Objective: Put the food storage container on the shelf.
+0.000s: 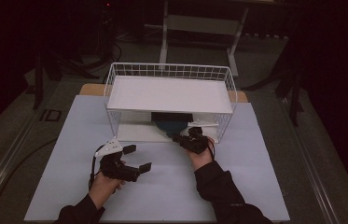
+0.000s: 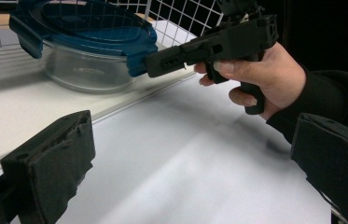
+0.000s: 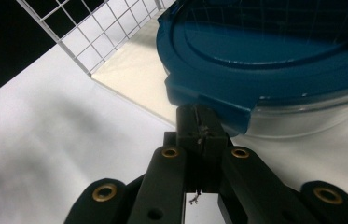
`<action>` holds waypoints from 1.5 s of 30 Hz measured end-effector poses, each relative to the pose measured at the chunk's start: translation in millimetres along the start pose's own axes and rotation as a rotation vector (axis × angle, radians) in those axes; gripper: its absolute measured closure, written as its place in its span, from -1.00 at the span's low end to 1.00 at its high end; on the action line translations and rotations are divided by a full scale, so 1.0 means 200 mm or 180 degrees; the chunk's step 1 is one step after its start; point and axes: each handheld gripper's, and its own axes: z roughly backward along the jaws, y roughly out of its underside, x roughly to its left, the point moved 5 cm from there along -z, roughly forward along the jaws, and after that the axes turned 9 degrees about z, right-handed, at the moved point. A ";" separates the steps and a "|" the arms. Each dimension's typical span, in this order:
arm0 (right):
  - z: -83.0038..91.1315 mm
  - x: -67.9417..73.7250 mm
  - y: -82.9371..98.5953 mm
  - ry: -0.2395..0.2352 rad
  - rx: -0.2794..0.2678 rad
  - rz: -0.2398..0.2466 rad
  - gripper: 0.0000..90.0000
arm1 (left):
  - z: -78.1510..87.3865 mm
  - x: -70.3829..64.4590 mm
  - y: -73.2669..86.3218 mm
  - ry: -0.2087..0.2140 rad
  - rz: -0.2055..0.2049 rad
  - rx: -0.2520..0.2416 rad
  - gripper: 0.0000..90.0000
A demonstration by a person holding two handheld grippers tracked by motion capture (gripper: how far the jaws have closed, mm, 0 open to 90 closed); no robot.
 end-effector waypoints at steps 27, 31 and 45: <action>0.34 0.15 0.10 -0.0153 -0.0423 0.0421 -0.61 | 0.07 -0.08 -0.03 0.0163 -0.0267 -0.0026 -1.00; 0.38 0.14 0.14 -0.0152 -0.0422 0.0407 -0.62 | 0.09 -0.08 -0.02 0.0162 -0.0268 -0.0036 -1.00; 0.62 0.06 0.32 0.0038 -0.0425 0.0276 -0.62 | 0.16 -0.06 0.02 0.0129 -0.0289 -0.0013 -1.00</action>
